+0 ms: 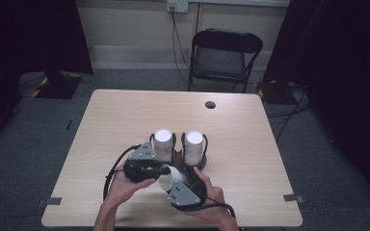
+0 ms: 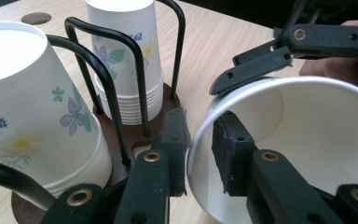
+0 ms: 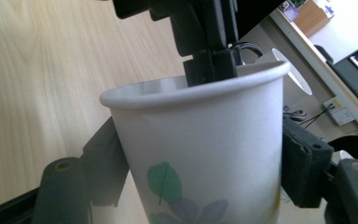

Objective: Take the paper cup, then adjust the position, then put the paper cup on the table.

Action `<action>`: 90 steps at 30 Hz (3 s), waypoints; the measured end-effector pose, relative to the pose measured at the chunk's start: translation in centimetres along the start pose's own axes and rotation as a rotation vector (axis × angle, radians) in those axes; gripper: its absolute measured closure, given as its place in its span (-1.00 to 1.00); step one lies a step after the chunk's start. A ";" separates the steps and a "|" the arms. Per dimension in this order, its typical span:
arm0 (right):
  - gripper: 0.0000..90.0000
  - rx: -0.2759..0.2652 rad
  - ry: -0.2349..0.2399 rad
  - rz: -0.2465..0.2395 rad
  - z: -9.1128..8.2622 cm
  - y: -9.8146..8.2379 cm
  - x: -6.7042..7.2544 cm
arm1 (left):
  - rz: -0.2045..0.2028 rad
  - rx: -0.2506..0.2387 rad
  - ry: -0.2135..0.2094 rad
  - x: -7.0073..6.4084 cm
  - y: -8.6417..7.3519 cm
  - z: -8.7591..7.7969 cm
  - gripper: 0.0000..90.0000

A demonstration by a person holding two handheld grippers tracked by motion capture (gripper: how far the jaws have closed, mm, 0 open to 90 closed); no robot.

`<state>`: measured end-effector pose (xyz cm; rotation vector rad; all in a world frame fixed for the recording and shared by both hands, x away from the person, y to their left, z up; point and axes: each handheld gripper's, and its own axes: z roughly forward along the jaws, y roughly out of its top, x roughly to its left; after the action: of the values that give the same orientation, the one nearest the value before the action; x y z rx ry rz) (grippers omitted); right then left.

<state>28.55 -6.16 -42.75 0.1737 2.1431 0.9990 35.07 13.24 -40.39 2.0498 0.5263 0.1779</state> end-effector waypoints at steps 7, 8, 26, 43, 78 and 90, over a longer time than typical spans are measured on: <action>-0.37 -0.021 0.023 0.078 -0.1 -0.2 -0.6 | -0.013 -0.043 0.029 -0.4 -0.2 0.0 0.69; -0.37 -0.027 0.026 0.091 -0.1 -0.3 -0.7 | -0.014 -0.046 0.034 -0.4 -0.2 -0.1 0.70; -0.37 -0.048 0.047 0.170 0.2 -0.6 -0.9 | -0.047 -0.152 0.016 -0.2 -1.1 -0.7 0.71; -0.35 -0.050 0.042 0.292 -0.1 -2.3 -1.2 | -0.071 -0.266 0.059 -0.3 -1.9 -1.8 0.54; -0.34 -0.125 0.012 0.561 -3.6 -5.1 -4.2 | -0.145 -0.239 0.377 1.0 -7.2 -3.6 -0.44; -0.34 -0.116 -0.054 0.585 -5.6 -5.8 -5.4 | -0.205 -0.195 0.413 1.6 -9.2 -2.9 -0.61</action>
<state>29.60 -15.77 -41.40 0.7944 2.0135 1.4199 32.81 20.18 -46.84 1.7591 0.9306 0.5154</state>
